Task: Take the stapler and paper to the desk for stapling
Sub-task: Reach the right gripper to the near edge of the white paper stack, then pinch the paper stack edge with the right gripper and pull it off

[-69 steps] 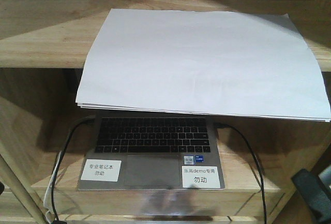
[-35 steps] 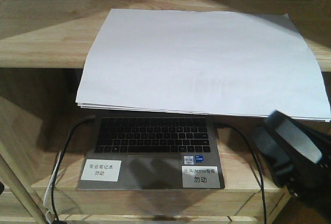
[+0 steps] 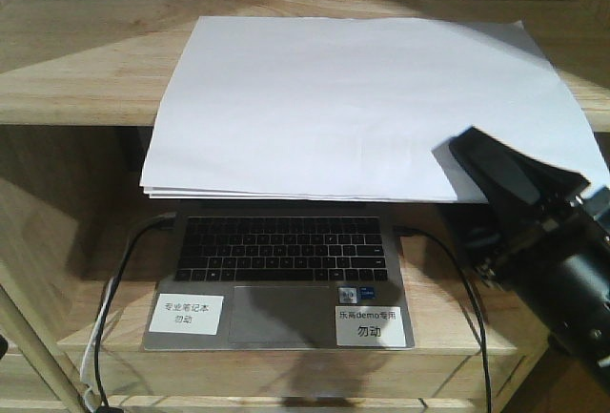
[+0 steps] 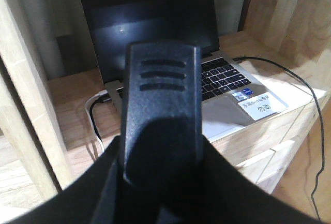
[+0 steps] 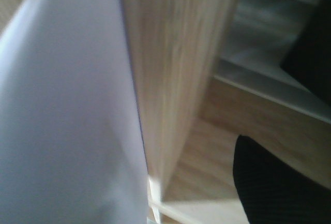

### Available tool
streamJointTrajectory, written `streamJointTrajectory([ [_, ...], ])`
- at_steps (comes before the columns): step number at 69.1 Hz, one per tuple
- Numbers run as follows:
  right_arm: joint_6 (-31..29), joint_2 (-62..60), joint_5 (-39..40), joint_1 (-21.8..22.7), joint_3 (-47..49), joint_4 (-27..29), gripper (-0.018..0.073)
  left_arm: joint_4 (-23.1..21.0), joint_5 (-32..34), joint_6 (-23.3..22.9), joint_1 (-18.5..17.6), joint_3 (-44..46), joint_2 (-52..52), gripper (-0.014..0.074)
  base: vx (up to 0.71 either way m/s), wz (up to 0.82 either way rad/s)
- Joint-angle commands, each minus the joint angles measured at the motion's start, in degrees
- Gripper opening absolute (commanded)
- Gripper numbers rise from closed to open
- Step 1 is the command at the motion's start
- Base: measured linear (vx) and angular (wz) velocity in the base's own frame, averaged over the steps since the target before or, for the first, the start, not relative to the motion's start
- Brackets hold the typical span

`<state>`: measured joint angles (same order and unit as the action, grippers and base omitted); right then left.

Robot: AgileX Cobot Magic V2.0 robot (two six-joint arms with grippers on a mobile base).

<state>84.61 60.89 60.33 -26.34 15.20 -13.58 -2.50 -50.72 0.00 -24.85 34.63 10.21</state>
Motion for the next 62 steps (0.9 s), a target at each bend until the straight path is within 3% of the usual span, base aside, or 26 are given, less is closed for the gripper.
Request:
streamJointTrajectory([
  [1,-1.2,0.8,6.7,-0.2,2.7,0.6,0.052,-0.5,6.3,-0.5,-0.2,1.5,0.7,-0.0006,0.0,0.0],
  [9,-1.6,1.0,6.7,-1.1,3.2,1.4,0.0469,-0.5,6.3,-0.5,-0.2,1.5,0.7,-0.0006,0.0,0.0],
  [14,-2.1,1.0,6.7,-1.7,3.2,2.4,0.039,-0.5,6.3,-0.5,-0.2,1.5,0.7,-0.0006,0.0,0.0],
  [29,-2.1,0.9,7.5,-2.4,2.9,1.8,-0.0016,-0.5,6.3,-0.4,-0.2,1.5,0.7,-0.0006,0.0,0.0],
  [45,-2.9,-1.2,8.6,-2.4,2.4,0.1,-0.0011,-0.5,6.3,-0.4,-0.2,1.5,0.7,-0.0006,0.0,0.0],
  [62,-7.7,-7.2,9.9,-2.3,-2.9,0.9,-0.001,-0.5,6.3,-0.4,-0.2,1.5,0.7,-0.0006,0.0,0.0],
])
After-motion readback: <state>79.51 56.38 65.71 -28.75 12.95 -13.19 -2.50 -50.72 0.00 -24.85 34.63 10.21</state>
